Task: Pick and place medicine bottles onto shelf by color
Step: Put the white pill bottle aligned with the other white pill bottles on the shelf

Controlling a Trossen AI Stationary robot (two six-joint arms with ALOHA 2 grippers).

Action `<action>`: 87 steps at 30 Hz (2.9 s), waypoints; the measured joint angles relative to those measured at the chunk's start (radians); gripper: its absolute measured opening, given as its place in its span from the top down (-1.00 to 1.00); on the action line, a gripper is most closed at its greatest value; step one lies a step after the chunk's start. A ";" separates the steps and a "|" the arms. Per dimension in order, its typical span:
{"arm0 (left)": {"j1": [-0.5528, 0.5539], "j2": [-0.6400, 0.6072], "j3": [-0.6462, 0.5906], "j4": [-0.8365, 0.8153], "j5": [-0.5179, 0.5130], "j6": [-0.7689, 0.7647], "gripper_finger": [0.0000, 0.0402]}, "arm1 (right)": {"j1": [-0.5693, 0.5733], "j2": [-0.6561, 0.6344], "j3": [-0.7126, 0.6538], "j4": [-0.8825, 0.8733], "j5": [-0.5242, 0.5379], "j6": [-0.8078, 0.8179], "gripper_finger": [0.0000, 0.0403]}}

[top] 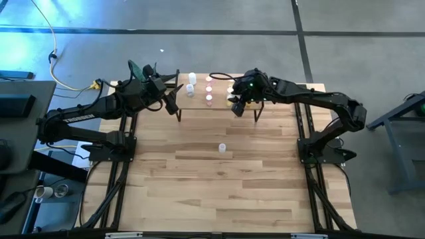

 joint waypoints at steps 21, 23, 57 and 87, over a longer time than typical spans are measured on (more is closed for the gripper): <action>0.056 -0.020 0.000 -0.041 0.221 -0.185 0.06 | 0.314 -0.027 0.051 -0.224 0.097 0.433 0.25; 0.058 -0.021 0.000 -0.053 0.230 -0.175 0.06 | 0.348 -0.027 0.007 -0.208 0.121 0.497 0.25; 0.059 -0.023 0.000 -0.167 0.214 -0.156 0.06 | 0.736 -0.021 -0.532 0.211 0.391 1.139 0.22; 0.057 -0.023 0.000 -0.217 0.250 -0.317 0.06 | 0.609 0.249 -0.691 0.959 0.417 0.530 -0.02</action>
